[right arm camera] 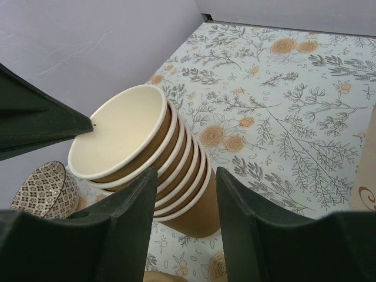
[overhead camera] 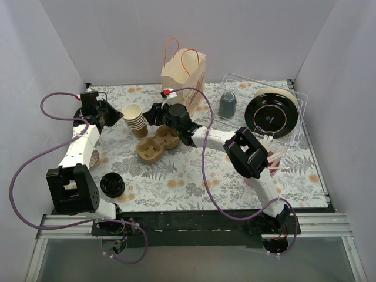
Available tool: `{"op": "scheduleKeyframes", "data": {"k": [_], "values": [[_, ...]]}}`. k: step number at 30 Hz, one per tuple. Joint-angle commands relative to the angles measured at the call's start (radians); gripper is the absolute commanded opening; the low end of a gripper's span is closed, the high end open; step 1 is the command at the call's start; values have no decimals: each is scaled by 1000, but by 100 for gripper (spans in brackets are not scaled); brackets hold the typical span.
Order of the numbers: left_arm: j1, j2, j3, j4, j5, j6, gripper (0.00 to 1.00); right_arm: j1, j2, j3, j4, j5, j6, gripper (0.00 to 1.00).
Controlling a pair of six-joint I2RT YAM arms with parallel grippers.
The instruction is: Pack the takeout coffee
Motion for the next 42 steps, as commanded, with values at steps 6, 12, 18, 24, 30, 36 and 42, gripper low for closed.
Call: {"op": "scheduleKeyframes", "data": {"k": [6, 12, 18, 24, 30, 36, 42], "values": [[4, -24, 28, -4, 11, 20, 9, 4, -4, 37, 50, -15, 18, 52], [4, -25, 32, -9, 17, 29, 0, 6, -1, 46, 50, -18, 24, 52], [4, -27, 32, -9, 23, 26, 0, 7, 6, 52, 52, -23, 43, 52], [4, -27, 29, -9, 25, 28, 0, 7, 14, 62, 57, -32, 63, 52], [4, -27, 26, -3, 42, 20, 0, 7, 37, 83, 44, -32, 83, 52], [4, -27, 37, -3, 82, 5, 0, 9, 55, 89, 29, -24, 100, 51], [5, -12, 66, -21, 92, -17, 0, 9, 52, 82, 1, -14, 90, 51]]}}
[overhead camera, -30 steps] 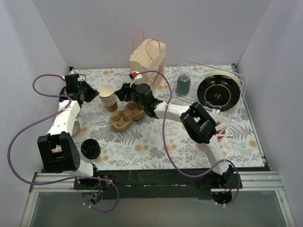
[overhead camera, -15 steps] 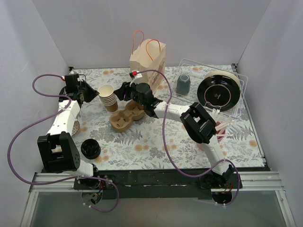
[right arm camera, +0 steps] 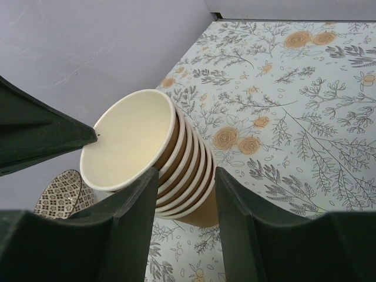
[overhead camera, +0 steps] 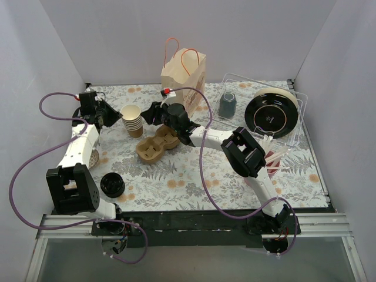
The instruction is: Pack the takeout coffee
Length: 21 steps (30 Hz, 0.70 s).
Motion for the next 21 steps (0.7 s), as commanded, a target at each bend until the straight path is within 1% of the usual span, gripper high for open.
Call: {"op": "scheduleKeyframes", "data": {"k": [1, 9, 17, 21], "values": [[-2, -6, 71, -10, 80, -32, 0, 11, 9, 35, -5, 8, -5, 51], [1, 8, 97, -29, 109, -48, 0, 17, 6, 62, -47, 3, -38, 51], [1, 13, 51, -30, 112, -22, 0, 33, 1, 96, -65, -4, -87, 51], [2, 25, 79, -50, 112, -5, 0, 36, 3, 111, -85, -6, -120, 52]]}}
